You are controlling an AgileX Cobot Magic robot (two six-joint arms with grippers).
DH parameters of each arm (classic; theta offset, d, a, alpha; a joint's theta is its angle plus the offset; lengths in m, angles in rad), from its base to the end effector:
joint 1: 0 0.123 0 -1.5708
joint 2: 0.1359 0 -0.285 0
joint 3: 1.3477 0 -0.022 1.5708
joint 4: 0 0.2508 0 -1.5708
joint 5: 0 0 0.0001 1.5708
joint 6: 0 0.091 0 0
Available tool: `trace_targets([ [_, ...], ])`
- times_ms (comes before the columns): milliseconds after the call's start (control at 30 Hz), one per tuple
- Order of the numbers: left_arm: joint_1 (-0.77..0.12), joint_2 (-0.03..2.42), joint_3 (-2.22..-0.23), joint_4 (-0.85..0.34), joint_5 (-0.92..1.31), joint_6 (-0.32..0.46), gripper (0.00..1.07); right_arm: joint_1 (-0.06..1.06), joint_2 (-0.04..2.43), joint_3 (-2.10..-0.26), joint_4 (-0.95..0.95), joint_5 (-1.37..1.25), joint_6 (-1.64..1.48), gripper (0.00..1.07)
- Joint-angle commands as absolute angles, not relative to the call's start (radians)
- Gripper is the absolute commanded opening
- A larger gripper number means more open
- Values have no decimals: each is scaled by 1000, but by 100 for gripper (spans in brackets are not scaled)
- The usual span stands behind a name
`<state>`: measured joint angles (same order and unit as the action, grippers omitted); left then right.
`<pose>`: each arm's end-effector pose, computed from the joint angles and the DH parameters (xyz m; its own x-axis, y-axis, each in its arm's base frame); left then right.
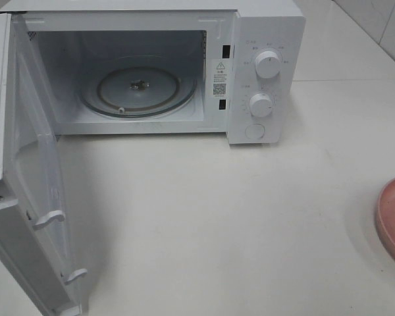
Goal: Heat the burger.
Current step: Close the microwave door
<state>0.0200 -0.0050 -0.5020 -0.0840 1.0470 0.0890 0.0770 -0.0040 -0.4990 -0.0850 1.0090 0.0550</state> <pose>-0.0053 -0.0067 0.2792 -0.4334 0.0381 -0.9004 0.0658 0.9978 0.0105 -0.0029 -0.0068 0.2815 -0.4041 -0.0215 -0.9145 -0.0073 0.9998 -0.0203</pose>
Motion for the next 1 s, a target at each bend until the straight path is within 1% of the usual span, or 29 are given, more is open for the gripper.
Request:
trace_targets([
  [33,24,-25,-499,-95,1035,87,103,70,-29,-497,-79,1001,47,76],
  [1000,24,-25,-499,-103,1035,84,103,70,-29,-497,-79,1001,47,76],
])
